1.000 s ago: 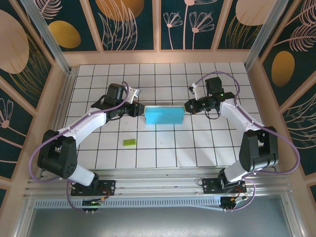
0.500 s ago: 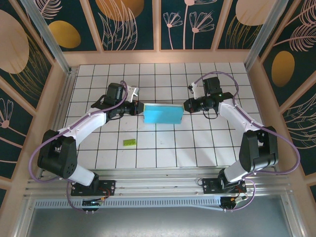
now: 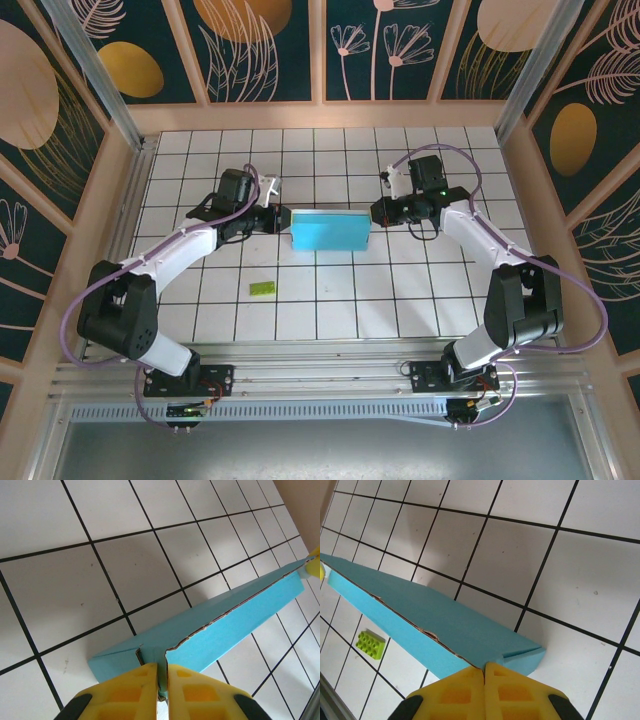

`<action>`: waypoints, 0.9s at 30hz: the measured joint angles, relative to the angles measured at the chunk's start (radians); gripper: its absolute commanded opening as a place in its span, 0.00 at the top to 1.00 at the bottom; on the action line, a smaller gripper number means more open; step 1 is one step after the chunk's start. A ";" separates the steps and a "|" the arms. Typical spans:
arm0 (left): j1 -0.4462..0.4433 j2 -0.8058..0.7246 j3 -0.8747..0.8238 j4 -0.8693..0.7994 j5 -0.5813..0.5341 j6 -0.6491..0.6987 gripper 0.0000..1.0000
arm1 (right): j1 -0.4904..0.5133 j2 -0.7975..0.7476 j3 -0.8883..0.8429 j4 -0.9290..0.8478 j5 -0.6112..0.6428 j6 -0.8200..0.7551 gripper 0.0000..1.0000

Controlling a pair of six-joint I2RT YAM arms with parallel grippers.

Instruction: Fold the paper box

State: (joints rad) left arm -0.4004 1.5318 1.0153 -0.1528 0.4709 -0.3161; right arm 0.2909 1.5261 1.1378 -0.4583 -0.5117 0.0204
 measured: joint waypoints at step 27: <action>-0.008 0.000 -0.040 0.056 -0.014 0.010 0.88 | -0.034 0.079 0.100 -0.084 -0.093 0.256 0.92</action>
State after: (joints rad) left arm -0.4088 1.5322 0.9756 -0.0967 0.4568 -0.3058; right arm 0.2569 1.6047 1.2373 -0.5419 -0.6052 0.2768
